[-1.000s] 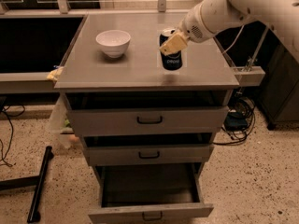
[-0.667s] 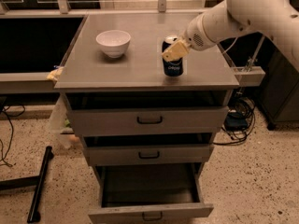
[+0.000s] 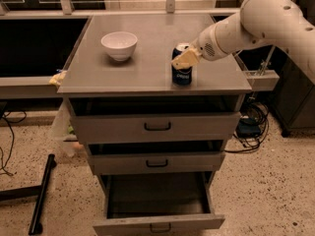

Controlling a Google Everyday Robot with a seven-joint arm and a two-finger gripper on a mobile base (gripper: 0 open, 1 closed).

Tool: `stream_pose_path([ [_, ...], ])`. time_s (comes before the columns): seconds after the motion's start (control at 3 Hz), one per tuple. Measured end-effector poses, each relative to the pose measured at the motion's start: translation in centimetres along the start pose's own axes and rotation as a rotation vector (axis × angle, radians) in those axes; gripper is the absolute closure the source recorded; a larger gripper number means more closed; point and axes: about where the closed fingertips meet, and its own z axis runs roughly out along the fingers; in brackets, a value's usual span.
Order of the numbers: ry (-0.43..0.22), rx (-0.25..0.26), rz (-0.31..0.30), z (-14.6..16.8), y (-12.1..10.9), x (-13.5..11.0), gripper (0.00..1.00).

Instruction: Pick pepsi can from bottom drawer and place on counter

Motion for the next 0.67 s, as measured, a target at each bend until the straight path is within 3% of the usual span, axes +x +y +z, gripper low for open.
stream_pose_path([
  [0.67,0.0,0.0,0.0,0.01,0.01,0.0,0.38],
])
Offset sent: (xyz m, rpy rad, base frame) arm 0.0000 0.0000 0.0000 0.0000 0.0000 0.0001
